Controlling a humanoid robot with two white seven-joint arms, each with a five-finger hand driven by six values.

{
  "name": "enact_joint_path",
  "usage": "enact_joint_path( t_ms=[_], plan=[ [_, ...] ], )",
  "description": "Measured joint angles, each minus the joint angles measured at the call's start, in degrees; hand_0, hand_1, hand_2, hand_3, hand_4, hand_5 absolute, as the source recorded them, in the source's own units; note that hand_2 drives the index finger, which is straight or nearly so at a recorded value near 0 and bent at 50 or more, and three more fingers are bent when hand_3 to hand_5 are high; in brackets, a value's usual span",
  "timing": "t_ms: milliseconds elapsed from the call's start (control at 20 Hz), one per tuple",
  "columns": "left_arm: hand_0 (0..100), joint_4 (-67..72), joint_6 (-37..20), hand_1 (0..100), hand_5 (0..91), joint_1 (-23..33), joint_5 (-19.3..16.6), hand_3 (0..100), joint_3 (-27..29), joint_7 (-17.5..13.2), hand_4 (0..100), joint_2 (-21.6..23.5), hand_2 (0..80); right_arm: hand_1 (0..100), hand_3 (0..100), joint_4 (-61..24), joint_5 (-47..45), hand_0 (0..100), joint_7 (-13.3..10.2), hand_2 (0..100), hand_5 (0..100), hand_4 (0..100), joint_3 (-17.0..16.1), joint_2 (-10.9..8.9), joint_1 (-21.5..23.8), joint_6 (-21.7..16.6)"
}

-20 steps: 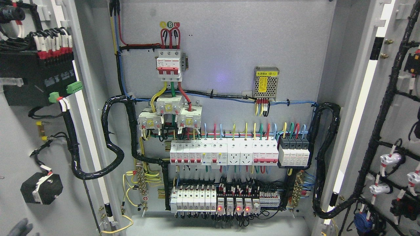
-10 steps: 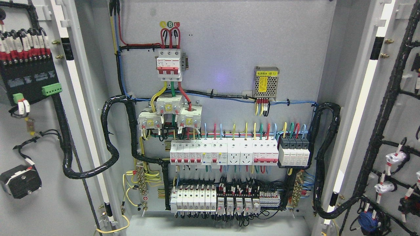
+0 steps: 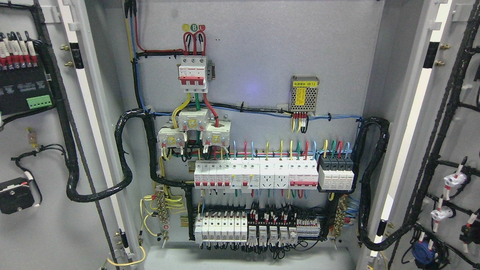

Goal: Open door with both hands

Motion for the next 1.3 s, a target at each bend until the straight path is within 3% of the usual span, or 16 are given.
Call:
enact_joint_path(
  t_ms=[250,451,651,852,1102,1302],
  plan=[
    [0,5.44,-0.02,0,0.0,-3.14,0.26,0,-1.63,0.16,0,2.22,0.0,0,0,-2.11,-0.04,0,0.27,0,0,0,0.52,-0.16,1.44,-0.08],
    [0,6.83,-0.04,0,0.0,-3.79,0.91,0,-4.71,3.44,0,3.38,0.0,0,0,-4.27,0.0,0,0.61,0,0,0,2.18,-0.48,1.96,-0.09],
    [0,4.71,-0.08,0,0.0,-2.16,1.18,0,-7.56,5.02,0,4.07,0.0,0,0,-6.04,0.42,0,0.63,0,0,0,5.36,-1.43,2.16,-0.1],
    [0,-0.39,-0.08,0,0.0,1.28,0.3,0,-10.0,5.46,0,3.92,0.0,0,0,-6.24,3.68,0,0.67,0,0,0,10.86,-2.48,2.3,-0.11],
    [0,-7.43,-0.08,0,0.0,3.72,-5.25,0,-13.83,5.52,0,1.11,0.0,0,0,-1.07,13.43,0,0.79,0,0,0,20.19,-3.03,2.04,0.08],
    [0,-11.02,-0.08,0,0.0,4.97,-15.35,0,-18.79,5.44,0,-4.02,0.0,0,0,7.06,17.76,0,0.87,0,0,0,26.38,-2.16,1.57,0.09]
  ],
)
